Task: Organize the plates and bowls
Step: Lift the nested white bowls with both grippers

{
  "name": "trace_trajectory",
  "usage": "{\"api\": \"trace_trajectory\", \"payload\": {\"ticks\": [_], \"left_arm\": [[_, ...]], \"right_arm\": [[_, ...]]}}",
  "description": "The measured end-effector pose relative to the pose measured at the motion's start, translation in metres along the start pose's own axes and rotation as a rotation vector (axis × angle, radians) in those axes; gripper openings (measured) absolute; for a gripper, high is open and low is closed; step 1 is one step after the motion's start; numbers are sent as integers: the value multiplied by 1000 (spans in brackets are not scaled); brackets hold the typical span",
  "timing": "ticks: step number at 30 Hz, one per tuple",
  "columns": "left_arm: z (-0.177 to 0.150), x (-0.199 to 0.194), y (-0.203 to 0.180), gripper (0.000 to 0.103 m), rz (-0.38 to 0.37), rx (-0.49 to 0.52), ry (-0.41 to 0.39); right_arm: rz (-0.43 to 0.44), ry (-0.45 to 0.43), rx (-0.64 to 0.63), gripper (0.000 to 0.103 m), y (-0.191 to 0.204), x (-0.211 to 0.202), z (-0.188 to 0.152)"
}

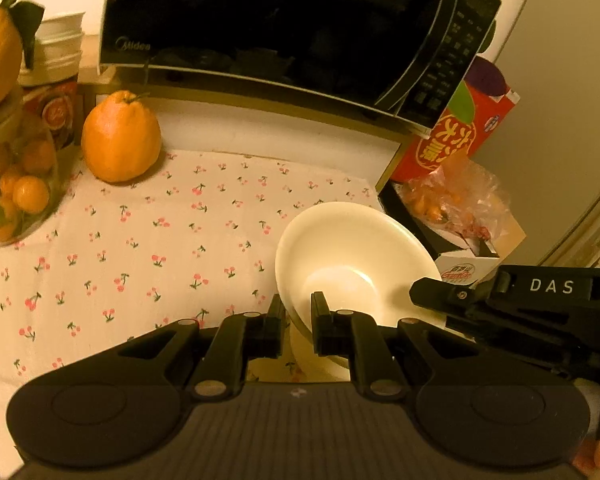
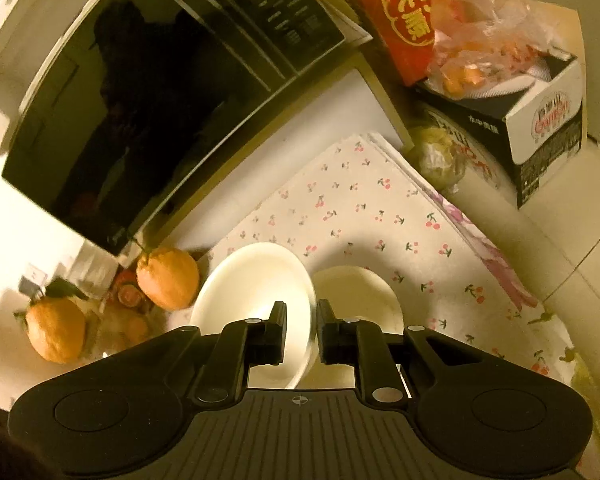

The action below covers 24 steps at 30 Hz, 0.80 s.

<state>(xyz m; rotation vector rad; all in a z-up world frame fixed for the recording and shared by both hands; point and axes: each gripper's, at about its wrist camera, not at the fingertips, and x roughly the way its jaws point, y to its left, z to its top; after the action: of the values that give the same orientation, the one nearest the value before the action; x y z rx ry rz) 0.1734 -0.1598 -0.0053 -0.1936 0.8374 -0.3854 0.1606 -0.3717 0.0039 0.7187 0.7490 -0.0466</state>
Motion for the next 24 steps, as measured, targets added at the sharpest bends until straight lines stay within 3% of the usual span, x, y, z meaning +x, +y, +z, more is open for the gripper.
{"api": "trace_trajectory", "payload": {"ticks": [8, 14, 24], "left_arm": [[-2, -3, 6, 12, -49, 0, -38], [-4, 4, 10, 12, -87, 0, -29], [-12, 16, 1, 12, -70, 86, -12]], "right_arm": [[-56, -22, -74, 18, 12, 0, -8], [-90, -22, -62, 18, 9, 2, -11], [-199, -22, -156, 18, 13, 11, -19]]}}
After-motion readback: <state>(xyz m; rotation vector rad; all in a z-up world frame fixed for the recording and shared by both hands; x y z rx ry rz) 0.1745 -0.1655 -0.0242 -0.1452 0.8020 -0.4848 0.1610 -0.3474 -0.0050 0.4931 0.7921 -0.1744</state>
